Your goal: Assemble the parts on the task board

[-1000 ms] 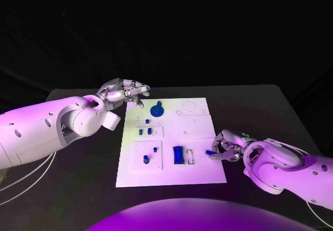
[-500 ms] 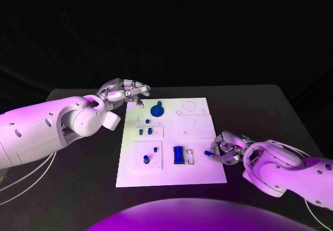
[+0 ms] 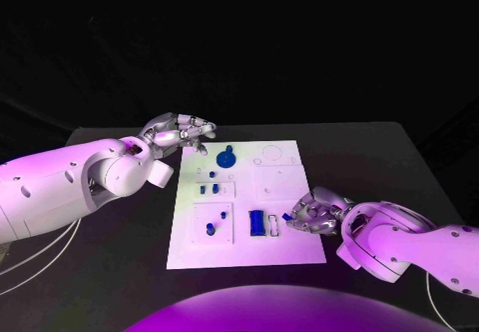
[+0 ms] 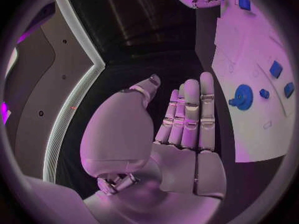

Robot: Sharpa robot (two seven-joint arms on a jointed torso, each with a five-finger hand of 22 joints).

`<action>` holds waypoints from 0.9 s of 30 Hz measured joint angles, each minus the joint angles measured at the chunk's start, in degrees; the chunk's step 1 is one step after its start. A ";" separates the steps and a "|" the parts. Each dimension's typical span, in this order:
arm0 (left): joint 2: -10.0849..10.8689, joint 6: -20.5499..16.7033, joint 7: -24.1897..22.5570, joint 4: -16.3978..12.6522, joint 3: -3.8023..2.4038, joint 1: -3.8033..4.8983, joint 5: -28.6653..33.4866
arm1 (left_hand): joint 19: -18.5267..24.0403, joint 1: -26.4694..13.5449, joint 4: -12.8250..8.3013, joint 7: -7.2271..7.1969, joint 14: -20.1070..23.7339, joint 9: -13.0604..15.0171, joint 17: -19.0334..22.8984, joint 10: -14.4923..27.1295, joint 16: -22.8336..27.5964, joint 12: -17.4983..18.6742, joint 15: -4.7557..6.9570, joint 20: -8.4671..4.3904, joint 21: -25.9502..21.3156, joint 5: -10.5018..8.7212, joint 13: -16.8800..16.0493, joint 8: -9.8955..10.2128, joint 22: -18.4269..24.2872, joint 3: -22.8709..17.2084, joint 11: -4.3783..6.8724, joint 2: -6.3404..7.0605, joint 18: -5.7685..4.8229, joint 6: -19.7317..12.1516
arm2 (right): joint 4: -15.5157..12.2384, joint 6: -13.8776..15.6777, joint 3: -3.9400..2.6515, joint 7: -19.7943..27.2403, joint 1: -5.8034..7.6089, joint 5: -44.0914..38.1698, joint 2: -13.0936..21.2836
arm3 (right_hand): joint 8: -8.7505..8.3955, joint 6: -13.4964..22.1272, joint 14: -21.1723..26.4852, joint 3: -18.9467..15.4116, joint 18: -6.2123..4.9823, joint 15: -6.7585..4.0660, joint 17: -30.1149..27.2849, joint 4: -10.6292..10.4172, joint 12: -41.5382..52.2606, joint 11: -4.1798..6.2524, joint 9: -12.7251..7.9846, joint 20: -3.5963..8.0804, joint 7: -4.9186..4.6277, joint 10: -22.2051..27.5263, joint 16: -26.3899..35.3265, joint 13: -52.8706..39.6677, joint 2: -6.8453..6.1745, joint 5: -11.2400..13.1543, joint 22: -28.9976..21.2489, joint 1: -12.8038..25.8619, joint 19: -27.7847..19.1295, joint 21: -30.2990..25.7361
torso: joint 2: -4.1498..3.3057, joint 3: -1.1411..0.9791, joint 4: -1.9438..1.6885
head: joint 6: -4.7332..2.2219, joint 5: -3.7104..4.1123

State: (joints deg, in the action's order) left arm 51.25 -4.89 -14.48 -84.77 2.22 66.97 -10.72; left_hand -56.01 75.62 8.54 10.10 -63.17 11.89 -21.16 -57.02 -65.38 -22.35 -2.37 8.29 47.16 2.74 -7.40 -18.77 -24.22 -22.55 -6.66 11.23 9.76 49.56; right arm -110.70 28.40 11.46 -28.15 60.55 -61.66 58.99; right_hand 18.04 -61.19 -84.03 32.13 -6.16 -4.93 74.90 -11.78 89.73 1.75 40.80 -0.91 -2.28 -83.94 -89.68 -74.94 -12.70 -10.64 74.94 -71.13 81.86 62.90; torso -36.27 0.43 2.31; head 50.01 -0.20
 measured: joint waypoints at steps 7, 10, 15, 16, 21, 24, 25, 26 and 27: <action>0.02 0.01 0.00 -0.07 0.00 0.00 0.01 | 0.00 0.00 0.00 0.00 0.00 0.00 0.00 0.00 0.00 0.00 0.00 0.00 0.00 0.00 0.00 0.00 0.00 0.00 0.00 0.00 0.00 0.00 | 1.02 0.13 0.00 0.21 -0.02 2.01 -2.02 | 0.75 -0.22 0.00 -1.23 0.00 0.00 0.00 -0.57 0.00 0.00 3.75 0.00 -0.20 0.00 0.00 0.00 -0.21 0.00 -0.01 2.64 0.00 0.00 | 0.00 -0.02 0.01 | 0.00 -0.14; 0.03 0.05 0.00 -0.10 0.00 0.00 0.01 | 0.00 0.00 0.00 0.00 0.00 0.00 0.00 0.00 0.00 0.00 0.00 0.00 0.00 0.00 0.01 0.00 0.00 0.00 0.00 0.00 0.00 0.00 | 1.72 0.11 0.01 0.21 -0.08 2.49 -2.64 | 0.84 -0.38 0.00 -2.20 0.00 0.00 0.01 -0.71 0.00 0.00 4.13 -0.22 -0.29 0.00 0.00 0.00 -0.13 0.03 -0.01 3.89 0.21 0.00 | 0.00 -0.03 -0.02 | 0.00 -0.14; 0.11 0.15 0.01 -0.15 0.00 0.00 0.01 | 0.00 0.00 0.00 0.00 0.00 0.01 0.00 0.00 0.00 -0.24 0.00 0.00 0.00 0.00 0.01 0.00 0.00 0.00 0.00 0.00 0.00 0.00 | 2.57 0.09 0.01 0.17 -0.22 2.98 -3.75 | 1.03 -1.35 0.00 -3.64 0.00 0.01 0.05 -1.40 0.00 0.00 4.27 -0.01 0.13 0.00 0.00 0.01 0.22 0.25 -0.01 5.22 0.42 0.00 | -0.03 -0.07 -0.02 | 0.00 -0.16; 0.13 0.18 0.02 -0.18 0.00 0.00 0.01 | 0.00 0.00 0.00 0.00 0.00 0.01 0.00 0.00 0.00 -0.24 0.00 0.00 0.00 0.00 0.01 0.00 0.00 0.00 0.00 0.00 0.00 0.00 | 2.74 0.09 0.01 0.16 -0.28 3.06 -4.01 | 1.03 -1.51 0.00 -3.84 0.00 0.01 0.04 -1.60 0.00 0.00 4.46 -0.01 0.27 0.00 0.00 0.01 0.25 0.25 -0.01 5.66 0.42 0.00 | -0.04 -0.07 -0.02 | 0.00 -0.21; 0.18 0.30 0.06 -0.27 0.00 0.00 0.01 | 0.00 0.00 0.00 0.00 0.00 0.01 0.00 0.00 0.00 -0.24 0.00 0.00 0.00 0.00 0.01 0.00 0.00 0.00 0.00 0.00 0.00 0.00 | 3.36 0.04 0.02 0.13 -0.50 3.28 -4.82 | 1.04 -1.81 0.20 -4.23 0.00 -0.19 0.04 -1.65 0.00 0.13 4.63 -0.01 0.55 -0.14 0.00 0.01 0.47 0.25 -0.02 5.87 0.42 0.00 | -0.06 -0.10 -0.01 | 0.00 -0.34; 0.21 0.37 0.07 -0.29 0.00 0.00 0.02 | 0.00 0.00 0.00 0.00 0.00 0.01 0.00 0.00 0.00 -0.24 0.00 0.00 0.00 0.00 0.01 0.00 -0.01 0.00 0.00 0.00 0.00 0.00 | 3.57 -0.10 0.03 0.10 -0.60 3.37 -5.21 | 1.04 -2.14 0.21 -4.23 0.00 -0.20 0.04 -1.65 0.00 0.20 4.70 -0.01 0.50 -0.21 0.00 0.01 0.47 0.26 -0.02 5.87 0.42 -0.01 | -0.05 -0.11 0.01 | 0.00 -0.35; 0.22 0.39 0.09 -0.30 0.00 0.00 0.02 | 0.00 0.00 0.00 0.00 0.00 0.01 0.00 0.00 0.00 -0.24 0.00 0.00 0.00 0.00 0.01 0.00 -0.01 0.00 0.00 0.00 0.00 0.00 | 3.59 -0.17 0.03 0.09 -0.66 3.39 -5.30 | 1.04 -2.17 0.21 -4.23 0.00 -0.20 0.04 -1.65 0.00 0.20 4.70 -0.01 0.53 -0.21 0.00 0.01 0.47 0.26 -0.02 5.87 0.42 -0.01 | -0.05 -0.11 0.01 | 0.00 -0.34; 0.24 0.42 0.11 -0.31 0.00 0.00 0.02 | 0.00 0.00 0.00 0.00 0.00 0.01 0.00 0.00 0.00 -0.24 0.00 0.00 0.00 0.00 0.01 0.00 -0.01 0.00 0.00 0.00 0.00 0.00 | 3.60 -0.27 0.02 0.08 -0.73 3.41 -5.40 | 1.04 -2.18 0.21 -4.23 0.00 -0.20 0.04 -1.65 0.00 0.20 4.70 -0.01 0.54 -0.21 0.00 0.01 0.47 0.26 -0.02 5.87 0.42 -0.01 | -0.05 -0.11 0.01 | 0.00 -0.29; 0.24 0.44 0.12 -0.31 0.00 0.00 0.02 | 0.00 0.00 0.00 0.12 0.12 -0.01 0.00 0.00 0.00 -0.24 -0.12 0.00 0.00 0.00 0.01 0.00 -0.01 0.00 0.00 0.00 0.00 -0.12 | 3.61 -0.34 0.02 0.07 -0.79 3.43 -5.46 | 1.04 -2.18 0.20 -4.23 0.00 -0.21 0.04 -1.65 0.00 0.20 4.70 -0.01 0.54 -0.21 0.00 0.01 0.47 0.26 -0.02 5.87 0.41 -0.01 | -0.05 -0.11 0.02 | 0.00 -0.25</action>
State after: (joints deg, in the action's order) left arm 51.49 -4.45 -14.36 -85.09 2.22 66.97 -10.70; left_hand -56.01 75.62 8.54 10.22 -63.05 11.88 -21.16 -57.03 -65.38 -22.59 -2.48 8.29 47.16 2.74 -7.38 -18.77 -24.22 -22.55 -6.66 11.23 9.76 49.44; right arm -107.09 28.06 11.48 -28.08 59.76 -58.23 53.52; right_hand 19.08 -63.37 -83.83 27.89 -6.16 -5.14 74.94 -13.43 89.73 1.95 45.51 -0.92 -1.74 -84.14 -89.68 -74.92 -12.23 -10.38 74.92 -65.26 82.28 62.90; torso -36.33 0.32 2.32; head 50.01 -0.46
